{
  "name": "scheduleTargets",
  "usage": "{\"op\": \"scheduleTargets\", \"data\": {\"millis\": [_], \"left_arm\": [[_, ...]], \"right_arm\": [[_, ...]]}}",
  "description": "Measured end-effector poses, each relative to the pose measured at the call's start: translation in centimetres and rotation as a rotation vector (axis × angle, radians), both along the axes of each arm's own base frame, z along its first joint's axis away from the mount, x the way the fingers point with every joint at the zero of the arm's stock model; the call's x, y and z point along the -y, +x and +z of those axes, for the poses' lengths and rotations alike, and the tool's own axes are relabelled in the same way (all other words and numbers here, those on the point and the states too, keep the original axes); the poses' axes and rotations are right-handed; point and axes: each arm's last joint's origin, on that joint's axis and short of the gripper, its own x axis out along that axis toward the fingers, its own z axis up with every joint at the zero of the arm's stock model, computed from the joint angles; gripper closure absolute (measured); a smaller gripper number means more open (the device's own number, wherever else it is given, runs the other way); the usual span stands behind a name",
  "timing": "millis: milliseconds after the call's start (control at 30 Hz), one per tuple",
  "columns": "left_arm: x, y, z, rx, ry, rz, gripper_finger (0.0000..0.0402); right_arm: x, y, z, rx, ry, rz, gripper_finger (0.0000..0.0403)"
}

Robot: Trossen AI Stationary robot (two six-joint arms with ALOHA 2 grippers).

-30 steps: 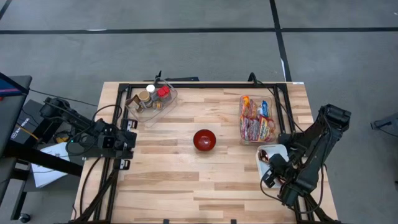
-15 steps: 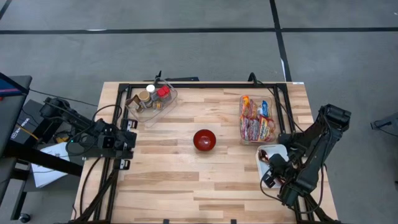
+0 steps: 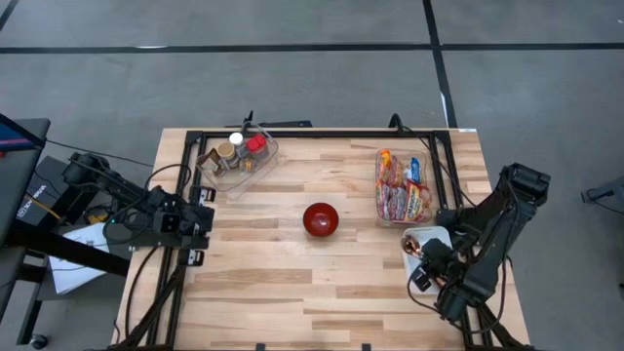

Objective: Pick & Place Food Item
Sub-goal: Put the brown spoon into the white bin, then adjust the white bin on the table

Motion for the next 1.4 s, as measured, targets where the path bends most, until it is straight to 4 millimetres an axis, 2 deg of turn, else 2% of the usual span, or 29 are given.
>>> {"op": "scheduleTargets", "data": {"millis": [233, 633, 900, 1267, 1400], "left_arm": [[0.0, 0.0, 0.0, 0.000, 0.000, 0.000, 0.0294], [0.0, 0.0, 0.0, 0.000, 0.000, 0.000, 0.0294], [0.0, 0.0, 0.0, 0.000, 0.000, 0.000, 0.0294], [0.0, 0.0, 0.0, -0.001, -0.003, 0.003, 0.0294], [0.0, 0.0, 0.0, -0.001, -0.004, 0.004, 0.0294]], "right_arm": [[0.0, 1.3, -0.2, -0.008, 0.043, 0.031, 0.0291], [1.5, 3.2, -0.4, -0.116, 0.049, 0.035, 0.0292], [2.4, 3.2, -3.3, -0.159, 0.132, 0.033, 0.0292], [2.5, 3.1, -3.6, -0.145, 0.137, 0.013, 0.0291], [2.1, 3.5, -3.1, -0.122, 0.161, 0.020, 0.0291]]}}
